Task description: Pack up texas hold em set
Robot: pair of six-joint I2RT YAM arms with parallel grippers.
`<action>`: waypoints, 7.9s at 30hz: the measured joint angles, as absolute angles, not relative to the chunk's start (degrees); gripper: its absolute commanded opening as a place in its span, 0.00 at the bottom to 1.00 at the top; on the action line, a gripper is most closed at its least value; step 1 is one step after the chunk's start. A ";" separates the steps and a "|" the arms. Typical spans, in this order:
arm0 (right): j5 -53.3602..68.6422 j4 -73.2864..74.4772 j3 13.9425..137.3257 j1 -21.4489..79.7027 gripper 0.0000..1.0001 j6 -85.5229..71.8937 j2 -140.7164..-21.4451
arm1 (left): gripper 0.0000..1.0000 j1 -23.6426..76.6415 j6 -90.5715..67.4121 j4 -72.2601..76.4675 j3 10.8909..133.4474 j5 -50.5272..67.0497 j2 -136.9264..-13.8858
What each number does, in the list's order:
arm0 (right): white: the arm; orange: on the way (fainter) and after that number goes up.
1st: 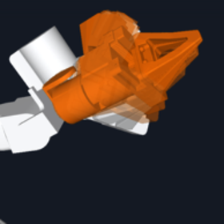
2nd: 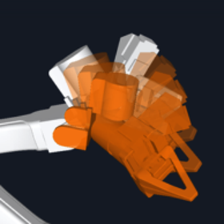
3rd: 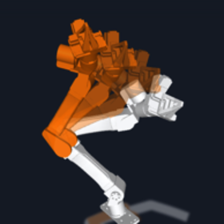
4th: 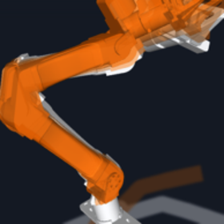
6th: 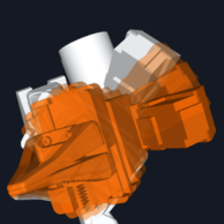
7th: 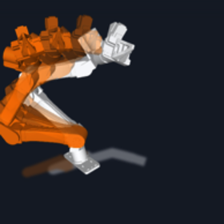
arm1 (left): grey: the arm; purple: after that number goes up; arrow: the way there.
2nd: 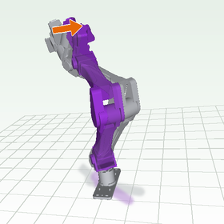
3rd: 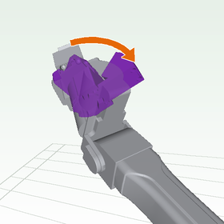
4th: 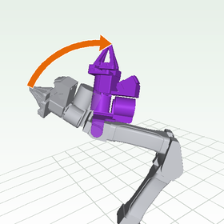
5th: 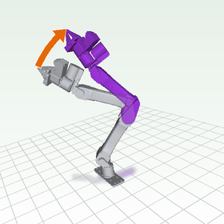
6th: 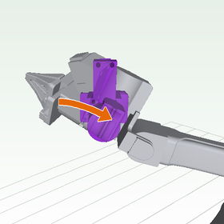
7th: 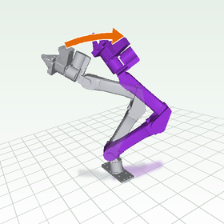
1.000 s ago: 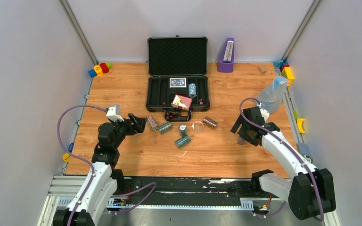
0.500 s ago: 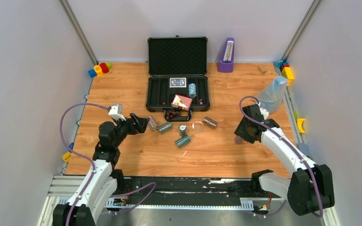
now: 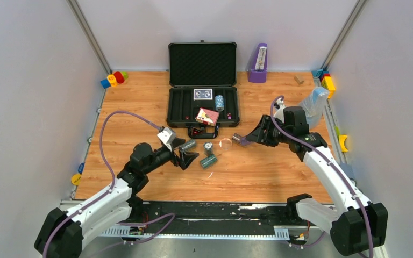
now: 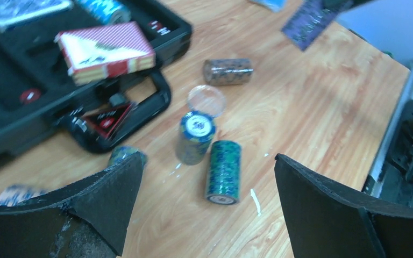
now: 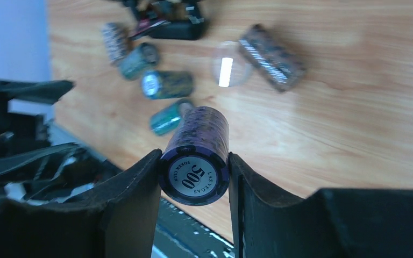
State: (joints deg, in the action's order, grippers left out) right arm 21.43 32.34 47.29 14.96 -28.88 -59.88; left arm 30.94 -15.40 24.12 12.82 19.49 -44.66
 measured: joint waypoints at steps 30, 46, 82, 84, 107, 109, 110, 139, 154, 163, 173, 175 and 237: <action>46.98 13.21 43.40 26.92 0.00 -22.15 -60.97 | 0.99 45.06 5.58 37.56 19.16 29.10 -56.84; 35.66 10.22 44.45 36.73 0.00 -22.33 -63.13 | 0.92 48.31 6.61 35.66 23.42 29.26 -61.01; 13.21 4.95 38.26 37.06 1.00 -28.47 -48.03 | 0.00 48.75 -2.61 16.40 29.87 6.09 -61.08; 7.44 5.08 35.94 37.06 1.00 -29.30 -45.30 | 0.00 48.47 -4.89 11.25 32.82 0.47 -61.65; -13.58 7.05 23.83 37.06 0.99 -35.66 -41.67 | 0.00 22.81 -20.08 -15.88 68.25 -5.69 -94.30; -13.54 6.72 23.62 37.06 0.99 -35.66 -41.47 | 0.00 21.43 -20.10 -16.19 70.83 -6.52 -96.79; -13.52 6.55 23.49 37.06 0.99 -35.66 -41.41 | 0.00 20.71 -20.10 -16.19 72.01 -6.83 -97.97; -13.61 5.04 22.31 37.06 0.99 -34.15 -41.58 | 0.99 14.11 -16.75 -16.47 95.48 -3.20 -120.33; -13.63 5.04 22.28 37.06 0.99 -33.28 -41.04 | 0.00 13.76 -17.69 -14.24 81.19 -0.99 -108.97; -13.65 5.04 22.20 37.06 0.99 -33.28 -41.15 | 0.00 13.78 -17.67 -14.04 78.70 0.23 -108.84; -14.55 5.06 21.98 37.06 0.99 -33.19 -41.17 | 0.00 13.61 -17.63 -13.82 82.46 -0.34 -114.45; -14.57 5.06 21.98 37.06 0.99 -33.12 -41.19 | 0.00 13.45 -17.63 -13.85 83.48 -0.51 -115.35; 3.07 -0.78 42.24 47.64 0.85 -17.63 -78.81 | 1.00 13.30 -19.11 8.49 13.85 17.50 -35.31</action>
